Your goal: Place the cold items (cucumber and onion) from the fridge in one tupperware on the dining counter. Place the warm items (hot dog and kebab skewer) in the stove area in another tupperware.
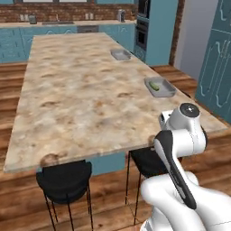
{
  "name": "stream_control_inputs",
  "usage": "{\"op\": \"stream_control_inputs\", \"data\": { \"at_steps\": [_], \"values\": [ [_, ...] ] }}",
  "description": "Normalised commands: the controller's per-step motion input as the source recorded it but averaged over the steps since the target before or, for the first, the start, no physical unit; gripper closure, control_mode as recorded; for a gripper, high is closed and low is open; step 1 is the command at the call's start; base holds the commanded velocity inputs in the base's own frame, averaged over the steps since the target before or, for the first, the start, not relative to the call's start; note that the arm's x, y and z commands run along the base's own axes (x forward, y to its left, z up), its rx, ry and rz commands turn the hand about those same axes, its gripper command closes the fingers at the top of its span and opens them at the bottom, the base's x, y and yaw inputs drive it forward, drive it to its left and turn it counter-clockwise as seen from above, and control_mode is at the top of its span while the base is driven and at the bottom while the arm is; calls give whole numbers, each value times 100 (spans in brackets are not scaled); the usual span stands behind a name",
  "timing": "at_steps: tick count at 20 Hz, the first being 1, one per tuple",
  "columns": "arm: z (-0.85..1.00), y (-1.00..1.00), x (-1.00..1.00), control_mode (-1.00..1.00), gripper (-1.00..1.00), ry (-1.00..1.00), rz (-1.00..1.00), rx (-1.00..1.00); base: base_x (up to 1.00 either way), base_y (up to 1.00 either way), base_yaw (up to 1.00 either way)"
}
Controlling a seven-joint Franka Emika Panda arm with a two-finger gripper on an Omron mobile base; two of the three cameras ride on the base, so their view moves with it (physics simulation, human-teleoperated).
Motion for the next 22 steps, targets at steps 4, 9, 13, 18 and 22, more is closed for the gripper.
{"op": "stream_control_inputs", "data": {
  "at_steps": [4, 9, 13, 18, 22],
  "values": [
    [0, 0, 0, 100, 100, 0, 0, 0, 15, -100, 1],
    [0, 0, 0, 100, 100, 0, 0, 0, 31, -100, 5],
    [0, 0, 0, 100, 100, 0, 0, 0, 52, -100, 9],
    [0, 0, 0, 100, 100, 0, 0, 0, 59, -100, 19],
    [0, 0, 0, 100, 100, 0, 0, 0, 63, -100, 23]
  ]
}}
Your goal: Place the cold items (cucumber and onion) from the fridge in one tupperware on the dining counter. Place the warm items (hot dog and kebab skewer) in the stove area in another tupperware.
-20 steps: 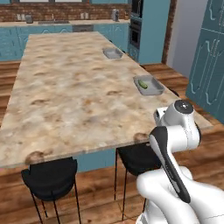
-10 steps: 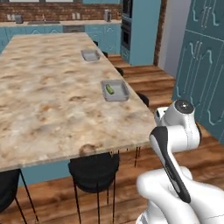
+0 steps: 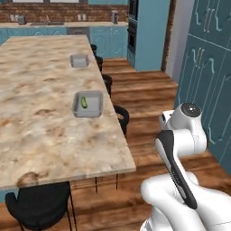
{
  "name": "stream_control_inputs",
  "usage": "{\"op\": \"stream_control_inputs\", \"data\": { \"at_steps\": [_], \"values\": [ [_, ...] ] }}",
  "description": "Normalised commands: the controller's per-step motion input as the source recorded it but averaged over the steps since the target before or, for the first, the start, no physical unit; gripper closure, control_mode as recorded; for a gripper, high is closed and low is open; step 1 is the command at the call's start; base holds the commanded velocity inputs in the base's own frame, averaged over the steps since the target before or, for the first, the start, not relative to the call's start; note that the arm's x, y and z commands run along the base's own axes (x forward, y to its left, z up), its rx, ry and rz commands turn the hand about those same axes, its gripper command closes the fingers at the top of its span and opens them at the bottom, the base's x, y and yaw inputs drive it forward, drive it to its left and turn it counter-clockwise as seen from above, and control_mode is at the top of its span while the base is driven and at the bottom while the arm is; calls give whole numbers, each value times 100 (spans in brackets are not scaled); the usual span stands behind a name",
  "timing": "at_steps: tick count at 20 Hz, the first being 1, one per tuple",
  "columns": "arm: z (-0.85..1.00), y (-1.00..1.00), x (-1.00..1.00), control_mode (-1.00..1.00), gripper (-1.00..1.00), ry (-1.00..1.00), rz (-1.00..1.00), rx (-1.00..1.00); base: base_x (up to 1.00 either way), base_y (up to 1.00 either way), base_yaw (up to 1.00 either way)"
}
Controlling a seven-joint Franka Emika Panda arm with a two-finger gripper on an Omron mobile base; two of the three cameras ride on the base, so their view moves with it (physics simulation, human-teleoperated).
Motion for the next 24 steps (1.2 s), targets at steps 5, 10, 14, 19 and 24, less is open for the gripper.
{"op": "stream_control_inputs", "data": {
  "at_steps": [5, 10, 14, 19, 24],
  "values": [
    [0, 0, 0, 100, 100, 0, 0, 0, 63, -100, 24],
    [0, 0, 0, 100, 100, 0, 0, 0, 82, -58, 44],
    [0, 0, 0, 100, 100, 0, 0, 0, 74, -19, 58],
    [0, 0, 0, 100, 100, 0, 0, 0, 65, -48, 57],
    [0, 0, 0, 100, 100, 0, 0, 0, 49, -60, 50]
  ]
}}
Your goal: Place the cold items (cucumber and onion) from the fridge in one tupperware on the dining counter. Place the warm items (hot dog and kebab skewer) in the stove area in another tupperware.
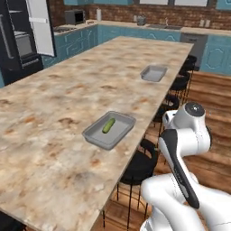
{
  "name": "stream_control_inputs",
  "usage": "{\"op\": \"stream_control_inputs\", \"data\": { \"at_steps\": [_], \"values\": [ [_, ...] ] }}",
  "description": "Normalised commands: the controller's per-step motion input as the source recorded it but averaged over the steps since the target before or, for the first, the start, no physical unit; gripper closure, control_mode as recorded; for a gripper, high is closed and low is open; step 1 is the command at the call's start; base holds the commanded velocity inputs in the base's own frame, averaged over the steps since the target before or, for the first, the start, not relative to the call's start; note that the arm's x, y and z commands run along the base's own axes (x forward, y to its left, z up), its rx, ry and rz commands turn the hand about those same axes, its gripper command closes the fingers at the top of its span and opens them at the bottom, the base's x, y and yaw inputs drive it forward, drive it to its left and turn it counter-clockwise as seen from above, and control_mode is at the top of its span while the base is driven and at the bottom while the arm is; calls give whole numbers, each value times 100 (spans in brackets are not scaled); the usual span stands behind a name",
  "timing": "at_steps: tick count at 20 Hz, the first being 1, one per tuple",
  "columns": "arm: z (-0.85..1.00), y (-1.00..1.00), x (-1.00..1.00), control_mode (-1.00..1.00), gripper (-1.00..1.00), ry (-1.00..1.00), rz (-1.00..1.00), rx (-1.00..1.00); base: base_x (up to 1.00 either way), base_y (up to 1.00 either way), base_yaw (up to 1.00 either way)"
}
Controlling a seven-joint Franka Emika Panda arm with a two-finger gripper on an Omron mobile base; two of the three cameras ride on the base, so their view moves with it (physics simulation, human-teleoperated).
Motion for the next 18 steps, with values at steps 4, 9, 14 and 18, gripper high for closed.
{"op": "stream_control_inputs", "data": {
  "at_steps": [4, 9, 14, 18],
  "values": [
    [0, 0, 0, 100, 100, 0, 0, 0, 27, -40, 47],
    [-1, -42, 13, -100, 100, 0, 25, 8, 0, -33, 19],
    [3, -11, 60, -100, 100, 0, 41, 10, 0, 0, 0],
    [29, 48, 71, -100, 100, 16, 21, 0, 0, 0, 0]
  ]
}}
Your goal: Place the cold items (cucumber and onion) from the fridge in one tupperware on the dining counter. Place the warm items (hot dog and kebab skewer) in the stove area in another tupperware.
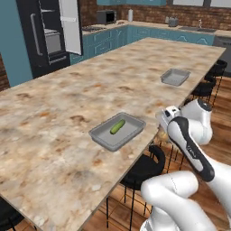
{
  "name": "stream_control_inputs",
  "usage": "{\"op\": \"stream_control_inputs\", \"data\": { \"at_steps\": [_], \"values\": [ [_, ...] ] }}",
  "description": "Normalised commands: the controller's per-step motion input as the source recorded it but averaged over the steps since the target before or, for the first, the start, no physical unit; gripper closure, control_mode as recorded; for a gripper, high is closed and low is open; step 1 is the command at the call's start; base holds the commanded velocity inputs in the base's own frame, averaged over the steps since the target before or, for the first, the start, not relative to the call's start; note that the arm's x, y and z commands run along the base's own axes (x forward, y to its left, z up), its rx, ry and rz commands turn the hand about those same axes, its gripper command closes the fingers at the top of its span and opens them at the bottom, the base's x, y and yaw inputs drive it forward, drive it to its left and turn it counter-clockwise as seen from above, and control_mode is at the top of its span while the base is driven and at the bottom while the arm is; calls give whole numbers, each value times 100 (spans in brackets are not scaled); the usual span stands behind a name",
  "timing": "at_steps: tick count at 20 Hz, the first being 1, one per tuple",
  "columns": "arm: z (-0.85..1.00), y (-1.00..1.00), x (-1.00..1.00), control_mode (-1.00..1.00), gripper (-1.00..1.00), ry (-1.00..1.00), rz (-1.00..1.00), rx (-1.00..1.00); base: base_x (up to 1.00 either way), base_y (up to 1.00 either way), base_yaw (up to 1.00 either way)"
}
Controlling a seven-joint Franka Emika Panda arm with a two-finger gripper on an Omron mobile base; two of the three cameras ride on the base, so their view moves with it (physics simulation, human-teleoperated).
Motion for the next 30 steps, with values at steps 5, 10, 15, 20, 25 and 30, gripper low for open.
{"op": "stream_control_inputs", "data": {
  "at_steps": [5, 10, 15, 20, 25, 30],
  "values": [
    [34, 70, 75, -100, 100, 42, 16, -8, 0, 0, 0],
    [10, 25, 72, -100, 100, 45, 18, -2, 0, 0, 0],
    [0, 23, 40, -100, 100, 23, 13, 2, 0, 0, 0],
    [-22, 16, 10, -100, 100, -3, 16, 5, 0, 0, 0],
    [-74, 72, 7, -100, 100, -44, 0, 12, 0, 0, 0],
    [-63, 38, 26, -100, 100, -32, 0, 10, 0, 0, 0]
  ]
}}
